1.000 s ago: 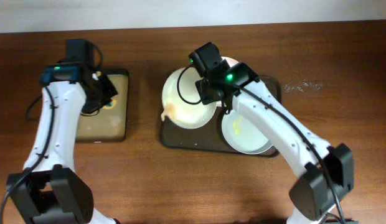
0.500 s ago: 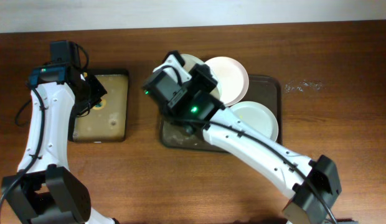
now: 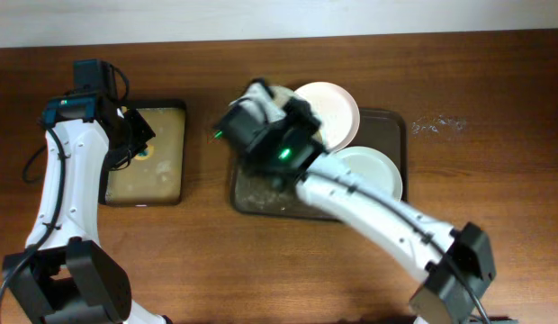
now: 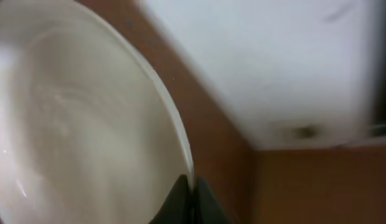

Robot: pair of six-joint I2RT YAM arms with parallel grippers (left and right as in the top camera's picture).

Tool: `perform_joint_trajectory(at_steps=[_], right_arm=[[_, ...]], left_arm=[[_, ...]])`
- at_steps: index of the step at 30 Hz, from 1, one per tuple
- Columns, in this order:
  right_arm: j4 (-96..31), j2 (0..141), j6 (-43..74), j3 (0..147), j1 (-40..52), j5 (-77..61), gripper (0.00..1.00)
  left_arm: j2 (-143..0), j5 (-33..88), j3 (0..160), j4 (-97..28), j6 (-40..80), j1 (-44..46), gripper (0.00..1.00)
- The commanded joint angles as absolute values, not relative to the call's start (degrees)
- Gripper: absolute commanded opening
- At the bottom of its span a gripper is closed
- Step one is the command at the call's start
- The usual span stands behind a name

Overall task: Clean dirty plates on tray and stack at the side
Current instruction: 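Grasp the top pink plate with the right gripper and place it right of tray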

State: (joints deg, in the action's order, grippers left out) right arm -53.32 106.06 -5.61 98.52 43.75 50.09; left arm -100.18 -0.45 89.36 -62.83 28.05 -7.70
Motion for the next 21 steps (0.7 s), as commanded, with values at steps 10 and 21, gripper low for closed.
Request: perform_joint_trajectory(at_steps=[10,21], right_arm=[[-57.4,107.5,10.6,95.9,-18.2,-18.0,0.04],[-48.3,116.1,11.4,92.8,-31.6,-8.4,0.04]], left_arm=[[-99.7,-0.8,88.9,-62.7,26.9,-8.1,0.0],[-99.7,-0.8,88.9,-62.6,26.9,-8.1,0.0]])
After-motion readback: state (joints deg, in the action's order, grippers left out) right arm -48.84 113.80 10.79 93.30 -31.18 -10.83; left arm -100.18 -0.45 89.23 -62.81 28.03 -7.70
